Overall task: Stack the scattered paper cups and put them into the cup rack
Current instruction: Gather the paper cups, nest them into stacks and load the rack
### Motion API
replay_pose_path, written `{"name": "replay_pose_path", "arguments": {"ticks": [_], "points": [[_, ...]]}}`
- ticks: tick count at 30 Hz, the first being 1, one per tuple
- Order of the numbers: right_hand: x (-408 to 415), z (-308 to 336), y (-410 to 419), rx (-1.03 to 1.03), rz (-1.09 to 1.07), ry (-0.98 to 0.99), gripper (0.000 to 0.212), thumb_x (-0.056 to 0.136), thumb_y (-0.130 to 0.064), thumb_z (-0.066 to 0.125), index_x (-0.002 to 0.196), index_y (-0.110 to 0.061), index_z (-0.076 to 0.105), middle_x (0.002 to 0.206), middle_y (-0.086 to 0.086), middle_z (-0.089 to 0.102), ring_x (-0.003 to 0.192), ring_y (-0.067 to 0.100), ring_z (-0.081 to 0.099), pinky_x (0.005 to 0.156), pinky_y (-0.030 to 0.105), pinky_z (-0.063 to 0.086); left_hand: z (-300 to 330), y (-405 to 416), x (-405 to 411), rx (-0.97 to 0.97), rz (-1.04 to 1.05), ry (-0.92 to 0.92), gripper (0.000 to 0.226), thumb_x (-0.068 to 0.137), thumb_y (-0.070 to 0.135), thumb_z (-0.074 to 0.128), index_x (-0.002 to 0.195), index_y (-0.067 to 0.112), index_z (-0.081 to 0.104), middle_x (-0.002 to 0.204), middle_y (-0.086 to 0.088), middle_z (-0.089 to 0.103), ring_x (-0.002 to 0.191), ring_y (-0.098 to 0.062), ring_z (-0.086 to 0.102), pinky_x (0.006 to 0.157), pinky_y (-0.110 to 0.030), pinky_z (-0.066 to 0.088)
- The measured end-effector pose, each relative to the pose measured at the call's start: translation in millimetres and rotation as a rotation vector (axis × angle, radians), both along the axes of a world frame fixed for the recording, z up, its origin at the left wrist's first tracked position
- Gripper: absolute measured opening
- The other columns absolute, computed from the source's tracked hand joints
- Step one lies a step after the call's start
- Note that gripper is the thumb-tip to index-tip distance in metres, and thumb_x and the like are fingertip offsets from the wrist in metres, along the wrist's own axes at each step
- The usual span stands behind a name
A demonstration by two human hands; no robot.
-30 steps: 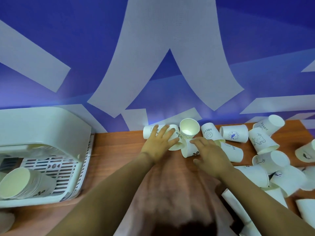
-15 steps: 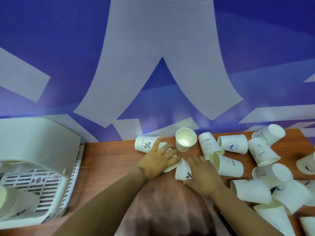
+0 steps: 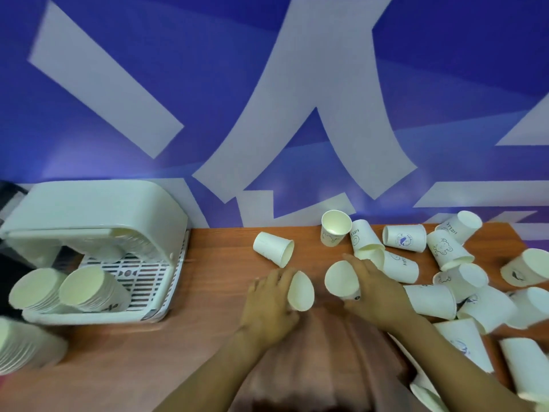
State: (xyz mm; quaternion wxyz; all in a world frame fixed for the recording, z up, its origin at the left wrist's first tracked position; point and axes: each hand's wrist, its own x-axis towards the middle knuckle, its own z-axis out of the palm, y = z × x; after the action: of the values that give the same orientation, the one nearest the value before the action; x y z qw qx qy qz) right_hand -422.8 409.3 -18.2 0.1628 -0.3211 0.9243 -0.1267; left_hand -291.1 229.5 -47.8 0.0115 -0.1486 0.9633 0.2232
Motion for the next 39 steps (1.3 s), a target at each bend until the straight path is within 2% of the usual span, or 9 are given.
{"name": "replay_pose_path", "arguments": {"ticks": [4, 7, 10, 15, 19, 25, 31, 36, 39], "points": [[25.5, 18.5, -5.9, -0.015, -0.016, -0.015, 0.089, 0.075, -0.04, 0.07, 0.146, -0.029, 0.018, 0.143, -0.008, 0.036, 0.126, 0.016, 0.044, 0.083, 0.026, 0.041, 21.0, 2.7, 34.3, 0.189, 0.163, 0.029, 0.072, 0.074, 0.03, 0.066, 0.137, 0.025, 0.031, 0.127, 0.009, 0.039, 0.104, -0.017, 0.053, 0.069, -0.023, 0.039], [44.1, 23.1, -17.0, -0.056, -0.008, -0.042, 0.088, 0.072, -0.042, 0.072, 0.142, -0.03, 0.021, 0.142, -0.007, 0.037, 0.123, 0.016, 0.046, 0.091, 0.032, 0.047, 34.9, 7.1, 50.6, 0.188, 0.179, 0.044, 0.073, 0.073, 0.029, 0.069, 0.136, 0.021, 0.031, 0.122, 0.006, 0.038, 0.101, -0.018, 0.052, 0.065, -0.023, 0.037], [63.7, 29.4, -30.6, -0.103, 0.02, -0.056, 0.082, 0.071, -0.052, 0.07, 0.138, -0.033, 0.026, 0.137, -0.009, 0.04, 0.118, 0.015, 0.05, 0.089, 0.032, 0.049, 42.0, 6.0, 73.7, 0.163, 0.195, 0.023, 0.072, 0.072, 0.034, 0.069, 0.134, 0.025, 0.032, 0.113, 0.007, 0.033, 0.094, -0.019, 0.053, 0.062, -0.027, 0.04], [91.8, 40.5, -47.3, -0.098, 0.031, -0.062, 0.073, 0.068, -0.05, 0.07, 0.13, -0.035, 0.033, 0.127, -0.011, 0.045, 0.11, 0.015, 0.052, 0.08, 0.03, 0.047, 44.3, -19.1, 119.7, 0.113, 0.249, -0.051, 0.062, 0.07, 0.051, 0.068, 0.12, 0.023, 0.044, 0.112, 0.004, 0.038, 0.105, -0.021, 0.049, 0.085, -0.032, 0.045], [114.1, 54.8, -64.4, -0.081, -0.023, -0.072, 0.071, 0.062, -0.057, 0.069, 0.123, -0.036, 0.04, 0.12, -0.014, 0.05, 0.104, 0.012, 0.054, 0.079, 0.03, 0.047, 59.1, -49.7, 141.9, 0.073, 0.234, -0.026, 0.06, 0.07, 0.049, 0.068, 0.117, 0.021, 0.045, 0.113, 0.004, 0.04, 0.106, -0.019, 0.045, 0.086, -0.024, 0.037], [164.2, 75.6, -114.8, -0.113, -0.041, -0.053, 0.059, 0.064, -0.064, 0.066, 0.112, -0.037, 0.048, 0.109, -0.017, 0.057, 0.094, 0.007, 0.056, 0.076, 0.027, 0.047, 77.1, -114.8, 185.9, 0.18, 0.253, 0.019, 0.081, 0.07, 0.047, 0.07, 0.139, 0.032, 0.032, 0.129, 0.005, 0.037, 0.125, -0.018, 0.038, 0.099, -0.032, 0.041], [220.4, 78.9, -178.6, -0.111, -0.014, -0.02, 0.066, 0.067, -0.066, 0.063, 0.122, -0.034, 0.048, 0.118, -0.017, 0.057, 0.103, 0.009, 0.056, 0.079, 0.027, 0.045, 84.9, -181.1, 232.0, 0.152, 0.271, 0.079, 0.074, 0.072, 0.042, 0.07, 0.137, 0.03, 0.036, 0.13, 0.003, 0.035, 0.123, -0.019, 0.033, 0.097, -0.028, 0.039], [255.6, 74.5, -226.8, -0.098, 0.002, -0.015, 0.063, 0.064, -0.061, 0.066, 0.119, -0.036, 0.046, 0.117, -0.017, 0.053, 0.106, 0.009, 0.054, 0.083, 0.031, 0.047, 87.1, -232.7, 261.0, 0.142, 0.309, 0.149, 0.076, 0.075, 0.039, 0.069, 0.141, 0.026, 0.033, 0.136, 0.002, 0.035, 0.126, -0.021, 0.032, 0.099, -0.032, 0.039], [269.1, 72.4, -255.5, -0.106, 0.021, -0.009, 0.071, 0.065, -0.051, 0.068, 0.128, -0.035, 0.039, 0.126, -0.018, 0.047, 0.113, 0.009, 0.05, 0.086, 0.034, 0.047, 91.9, -266.0, 276.4, 0.138, 0.362, 0.188, 0.076, 0.076, 0.035, 0.07, 0.142, 0.026, 0.033, 0.136, 0.001, 0.036, 0.126, -0.023, 0.032, 0.1, -0.034, 0.038]]}}
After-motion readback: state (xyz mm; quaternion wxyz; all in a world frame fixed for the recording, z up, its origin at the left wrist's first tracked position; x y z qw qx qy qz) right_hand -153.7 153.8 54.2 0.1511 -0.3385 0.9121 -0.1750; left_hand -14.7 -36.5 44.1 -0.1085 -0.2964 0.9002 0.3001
